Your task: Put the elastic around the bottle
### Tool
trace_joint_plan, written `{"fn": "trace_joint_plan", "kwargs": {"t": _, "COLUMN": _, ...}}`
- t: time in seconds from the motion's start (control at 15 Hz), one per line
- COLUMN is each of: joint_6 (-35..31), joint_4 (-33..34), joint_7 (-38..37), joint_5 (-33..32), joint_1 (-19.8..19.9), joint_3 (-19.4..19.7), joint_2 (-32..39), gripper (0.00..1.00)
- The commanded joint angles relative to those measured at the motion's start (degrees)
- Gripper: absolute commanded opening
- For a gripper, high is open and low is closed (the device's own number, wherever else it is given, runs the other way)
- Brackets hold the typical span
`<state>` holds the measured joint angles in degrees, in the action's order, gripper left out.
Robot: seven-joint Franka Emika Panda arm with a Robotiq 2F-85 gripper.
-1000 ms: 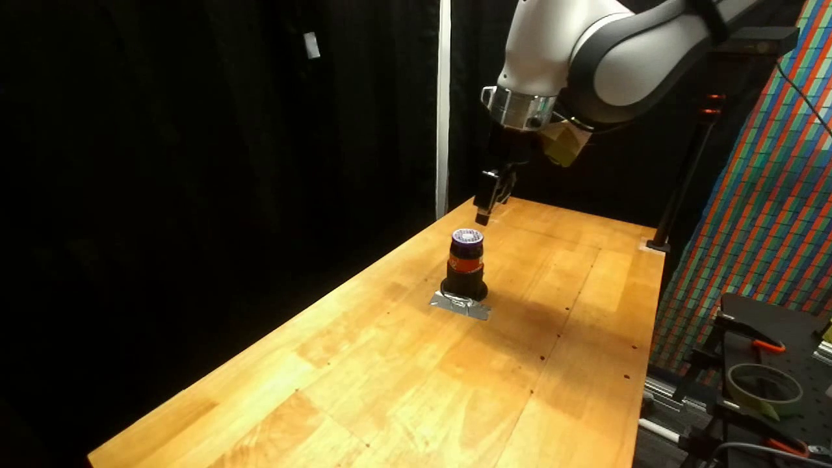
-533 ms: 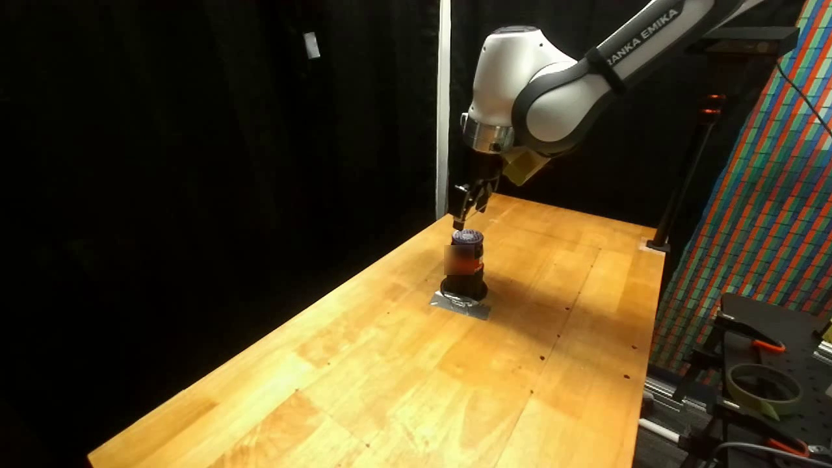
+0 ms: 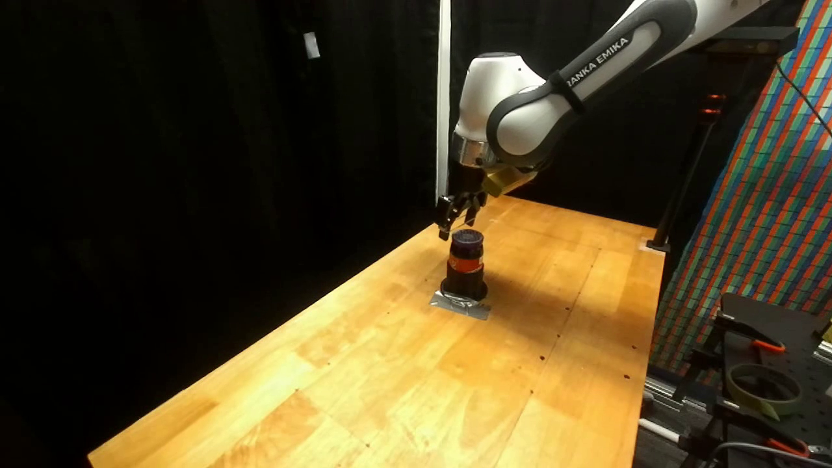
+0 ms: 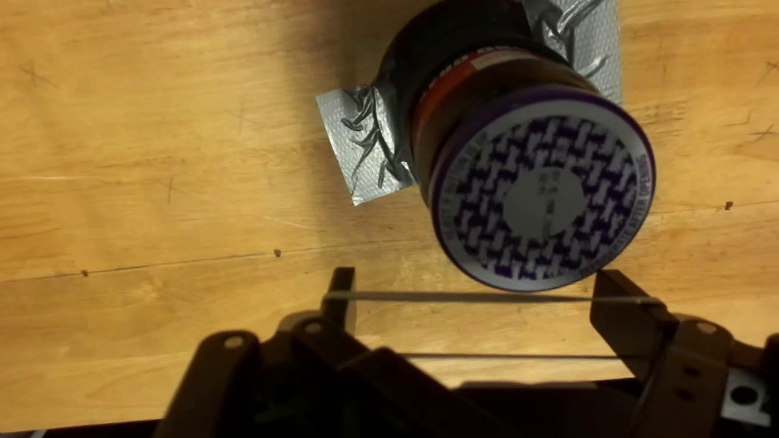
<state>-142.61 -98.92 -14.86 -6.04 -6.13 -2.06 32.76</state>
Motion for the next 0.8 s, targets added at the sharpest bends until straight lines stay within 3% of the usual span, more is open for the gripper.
{"fn": "trace_joint_plan", "kwargs": {"t": 0.0, "joint_6": 0.60, "joint_4": 3.46, "joint_7": 0.72, "joint_5": 3.14, "joint_1": -0.43, "joint_3": 0.22, "joint_2": 2.78, "gripper": 1.00}}
{"fn": "trace_joint_plan", "kwargs": {"t": 0.47, "joint_6": 4.86, "joint_4": 2.15, "joint_7": -0.51, "joint_5": 3.06, "joint_1": -1.65, "joint_3": 1.11, "joint_2": 2.59, "gripper": 1.00}}
{"fn": "trace_joint_plan", "kwargs": {"t": 0.73, "joint_6": 14.34, "joint_4": 3.27, "joint_7": -1.81, "joint_5": 1.88, "joint_1": -2.94, "joint_3": 1.73, "joint_2": 2.06, "gripper": 1.00}}
